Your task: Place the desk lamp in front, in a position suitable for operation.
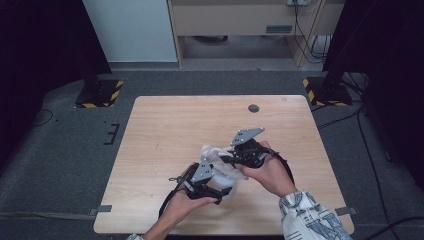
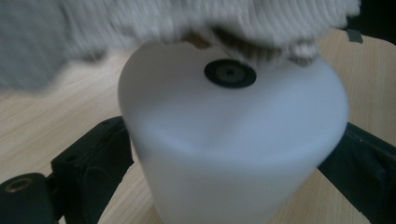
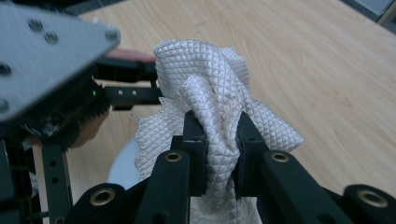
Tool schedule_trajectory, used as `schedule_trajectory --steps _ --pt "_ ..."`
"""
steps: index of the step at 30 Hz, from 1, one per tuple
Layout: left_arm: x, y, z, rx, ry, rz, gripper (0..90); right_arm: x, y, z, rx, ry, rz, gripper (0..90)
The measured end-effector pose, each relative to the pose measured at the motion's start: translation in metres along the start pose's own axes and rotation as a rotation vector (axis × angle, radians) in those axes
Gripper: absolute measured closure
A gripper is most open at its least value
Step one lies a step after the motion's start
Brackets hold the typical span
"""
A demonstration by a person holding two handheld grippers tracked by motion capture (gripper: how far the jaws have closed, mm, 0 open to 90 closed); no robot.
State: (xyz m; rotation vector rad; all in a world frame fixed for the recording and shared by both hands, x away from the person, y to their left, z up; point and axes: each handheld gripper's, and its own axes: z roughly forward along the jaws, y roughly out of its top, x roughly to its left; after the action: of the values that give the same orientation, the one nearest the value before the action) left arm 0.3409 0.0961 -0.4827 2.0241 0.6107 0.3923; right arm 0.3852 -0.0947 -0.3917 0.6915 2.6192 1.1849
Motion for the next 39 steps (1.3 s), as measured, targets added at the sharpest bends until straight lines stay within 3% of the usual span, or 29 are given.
schedule_trajectory --steps 1,7,11,15,21,23,26,30,35,39 --pt "-0.002 0.000 0.002 -0.010 -0.040 -0.003 6.6 0.000 -0.002 0.000 0.007 -0.001 -0.001 78.5" --pt "-0.003 0.000 0.002 -0.015 -0.082 -0.016 7.9 -0.007 -0.020 -0.007 0.031 -0.038 0.020 78.5" --pt "-0.002 -0.001 0.001 -0.014 -0.059 -0.010 7.8 -0.008 -0.016 -0.001 0.023 -0.035 0.024 78.5" --pt "-0.001 -0.002 0.000 -0.019 -0.055 -0.011 7.8 0.008 -0.007 0.012 0.022 -0.010 -0.014 78.4" --pt "-0.002 -0.002 0.001 -0.019 -0.067 -0.015 7.9 0.023 -0.017 0.004 0.026 0.021 -0.045 78.4" --pt "-0.002 -0.002 0.000 -0.016 -0.067 -0.011 8.0 0.022 -0.022 -0.003 0.033 0.028 -0.047 78.4" --pt "-0.001 -0.002 -0.001 -0.015 -0.053 -0.008 8.0 0.011 -0.025 -0.009 0.044 -0.006 -0.034 78.4" --pt "-0.001 -0.002 0.000 -0.019 -0.067 -0.009 8.0 -0.001 -0.020 -0.004 0.047 -0.030 -0.011 78.4" --pt "-0.001 -0.002 -0.001 -0.019 -0.062 -0.009 7.9 0.013 -0.011 0.008 0.041 -0.003 -0.041 78.4" --pt "-0.001 -0.002 0.000 -0.017 -0.073 -0.011 8.0 0.024 -0.018 0.002 0.034 0.027 -0.055 78.4"
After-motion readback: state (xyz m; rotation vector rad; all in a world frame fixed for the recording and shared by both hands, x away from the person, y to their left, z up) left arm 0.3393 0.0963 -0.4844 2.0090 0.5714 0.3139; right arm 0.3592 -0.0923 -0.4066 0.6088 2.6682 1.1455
